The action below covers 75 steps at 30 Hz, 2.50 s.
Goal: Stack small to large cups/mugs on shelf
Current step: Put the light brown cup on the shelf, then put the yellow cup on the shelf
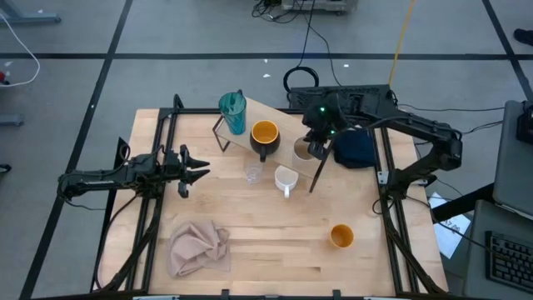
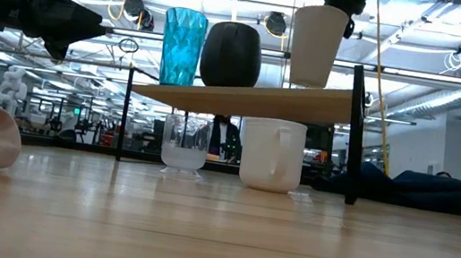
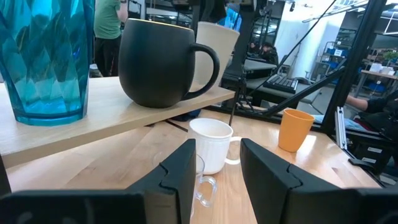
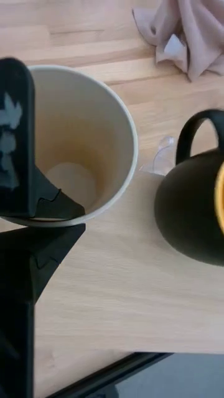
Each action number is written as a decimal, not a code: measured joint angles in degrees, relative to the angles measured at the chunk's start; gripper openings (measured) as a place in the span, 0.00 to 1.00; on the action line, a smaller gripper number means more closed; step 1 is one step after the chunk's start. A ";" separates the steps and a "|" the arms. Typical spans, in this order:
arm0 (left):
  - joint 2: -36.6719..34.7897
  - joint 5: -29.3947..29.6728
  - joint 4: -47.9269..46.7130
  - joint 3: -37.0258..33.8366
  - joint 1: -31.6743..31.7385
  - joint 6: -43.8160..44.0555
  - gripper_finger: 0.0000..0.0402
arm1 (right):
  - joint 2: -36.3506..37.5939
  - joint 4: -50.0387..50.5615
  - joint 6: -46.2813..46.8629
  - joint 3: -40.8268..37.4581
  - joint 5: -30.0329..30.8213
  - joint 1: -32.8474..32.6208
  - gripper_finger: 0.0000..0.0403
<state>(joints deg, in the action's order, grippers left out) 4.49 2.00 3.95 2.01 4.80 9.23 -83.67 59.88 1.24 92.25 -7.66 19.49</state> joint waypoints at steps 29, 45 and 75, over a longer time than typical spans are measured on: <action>0.00 0.01 -2.39 -0.01 0.00 0.38 0.31 | -2.29 -0.87 0.67 -0.02 -0.39 0.06 0.11; 0.00 0.01 -2.48 -0.01 -0.02 0.50 0.31 | -1.89 -1.66 -1.05 -0.04 -0.15 0.46 0.26; -0.02 0.50 1.26 0.01 0.00 1.62 0.31 | 26.84 -13.79 -8.13 -0.73 0.38 -21.56 0.26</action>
<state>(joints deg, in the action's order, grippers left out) 4.47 2.50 5.22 2.02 4.80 10.85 -56.82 46.08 -6.90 91.52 -7.28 -2.08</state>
